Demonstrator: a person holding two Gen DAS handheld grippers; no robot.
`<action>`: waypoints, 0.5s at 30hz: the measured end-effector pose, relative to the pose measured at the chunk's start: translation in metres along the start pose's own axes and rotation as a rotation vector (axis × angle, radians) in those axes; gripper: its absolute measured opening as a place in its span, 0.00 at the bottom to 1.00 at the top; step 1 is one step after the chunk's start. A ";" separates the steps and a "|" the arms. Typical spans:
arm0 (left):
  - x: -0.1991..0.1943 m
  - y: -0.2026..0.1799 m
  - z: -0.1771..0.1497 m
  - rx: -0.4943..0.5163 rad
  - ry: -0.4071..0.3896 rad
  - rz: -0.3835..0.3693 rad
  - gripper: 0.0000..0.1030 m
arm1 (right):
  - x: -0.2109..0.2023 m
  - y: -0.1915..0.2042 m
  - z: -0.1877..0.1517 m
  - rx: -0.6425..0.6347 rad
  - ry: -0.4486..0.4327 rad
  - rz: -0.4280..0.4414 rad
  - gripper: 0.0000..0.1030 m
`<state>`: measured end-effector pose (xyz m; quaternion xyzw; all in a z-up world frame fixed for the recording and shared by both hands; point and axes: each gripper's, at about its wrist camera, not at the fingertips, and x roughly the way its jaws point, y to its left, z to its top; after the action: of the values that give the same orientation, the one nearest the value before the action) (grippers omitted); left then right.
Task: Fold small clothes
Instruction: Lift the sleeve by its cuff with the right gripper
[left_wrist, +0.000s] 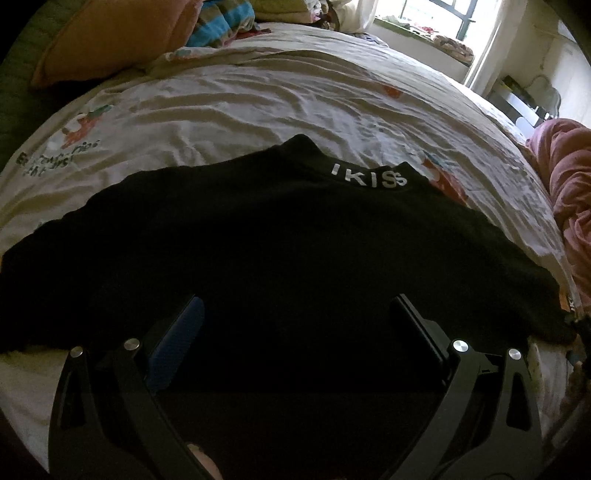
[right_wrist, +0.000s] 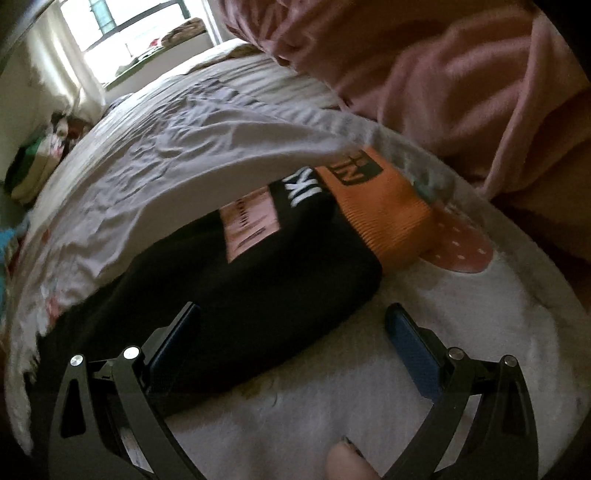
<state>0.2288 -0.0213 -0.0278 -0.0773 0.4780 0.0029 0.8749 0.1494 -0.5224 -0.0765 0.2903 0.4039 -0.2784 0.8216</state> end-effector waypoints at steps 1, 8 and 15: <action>-0.001 0.002 0.000 -0.005 -0.002 -0.002 0.91 | 0.001 -0.003 0.002 0.018 -0.007 0.014 0.95; -0.012 0.011 0.002 -0.031 -0.012 -0.010 0.91 | 0.004 -0.029 0.024 0.150 -0.067 0.110 0.39; -0.039 0.011 0.011 -0.042 -0.041 -0.046 0.91 | -0.034 -0.020 0.034 0.083 -0.172 0.274 0.12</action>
<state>0.2158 -0.0057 0.0091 -0.1066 0.4580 -0.0054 0.8825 0.1349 -0.5520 -0.0360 0.3515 0.2769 -0.2039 0.8707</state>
